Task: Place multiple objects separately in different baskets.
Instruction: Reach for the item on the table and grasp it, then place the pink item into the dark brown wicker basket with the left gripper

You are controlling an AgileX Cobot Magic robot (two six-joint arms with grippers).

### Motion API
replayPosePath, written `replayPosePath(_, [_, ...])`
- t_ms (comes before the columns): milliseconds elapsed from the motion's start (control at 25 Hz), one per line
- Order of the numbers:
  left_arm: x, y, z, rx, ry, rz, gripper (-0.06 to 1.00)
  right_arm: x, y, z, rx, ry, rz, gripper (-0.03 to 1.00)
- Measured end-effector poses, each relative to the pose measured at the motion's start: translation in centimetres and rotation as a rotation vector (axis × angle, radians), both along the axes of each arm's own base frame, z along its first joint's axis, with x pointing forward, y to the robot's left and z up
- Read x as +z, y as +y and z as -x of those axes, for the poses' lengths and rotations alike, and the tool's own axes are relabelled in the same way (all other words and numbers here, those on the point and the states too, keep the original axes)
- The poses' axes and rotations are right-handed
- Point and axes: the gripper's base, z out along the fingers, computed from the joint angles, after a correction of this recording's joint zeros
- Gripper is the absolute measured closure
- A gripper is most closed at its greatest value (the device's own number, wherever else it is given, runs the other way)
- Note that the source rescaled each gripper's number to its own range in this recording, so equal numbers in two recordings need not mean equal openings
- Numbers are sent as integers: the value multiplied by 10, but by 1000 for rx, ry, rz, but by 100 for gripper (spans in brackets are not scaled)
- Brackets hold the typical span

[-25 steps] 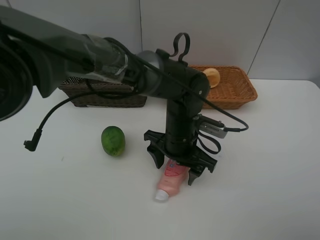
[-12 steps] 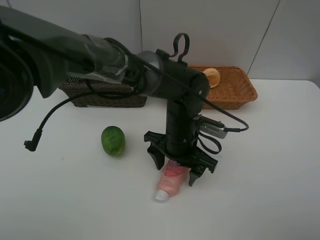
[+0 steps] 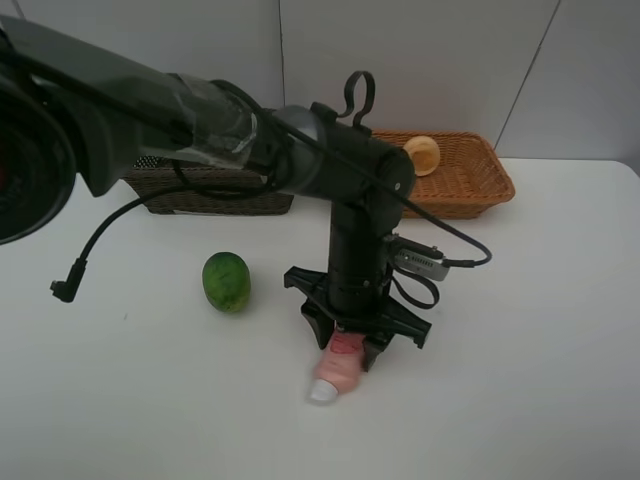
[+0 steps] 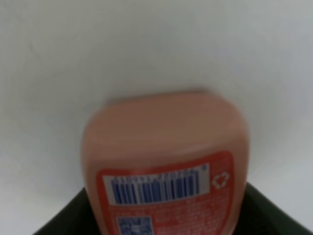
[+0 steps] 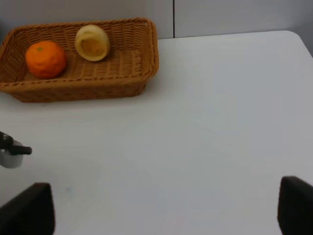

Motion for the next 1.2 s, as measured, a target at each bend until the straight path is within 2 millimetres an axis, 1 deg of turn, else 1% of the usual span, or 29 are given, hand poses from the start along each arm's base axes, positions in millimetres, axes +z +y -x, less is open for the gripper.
replayPosePath(840, [1,0,-3,15,-23,-11,25,0,0,0,0,0,0,0])
replayPosePath(960, [11,-6,-8,12,-38,6,25,0,0,0,0,0,0,0])
replayPosePath(1200, [41,-20,-19,6,-73,49,25,0,0,0,0,0,0,0])
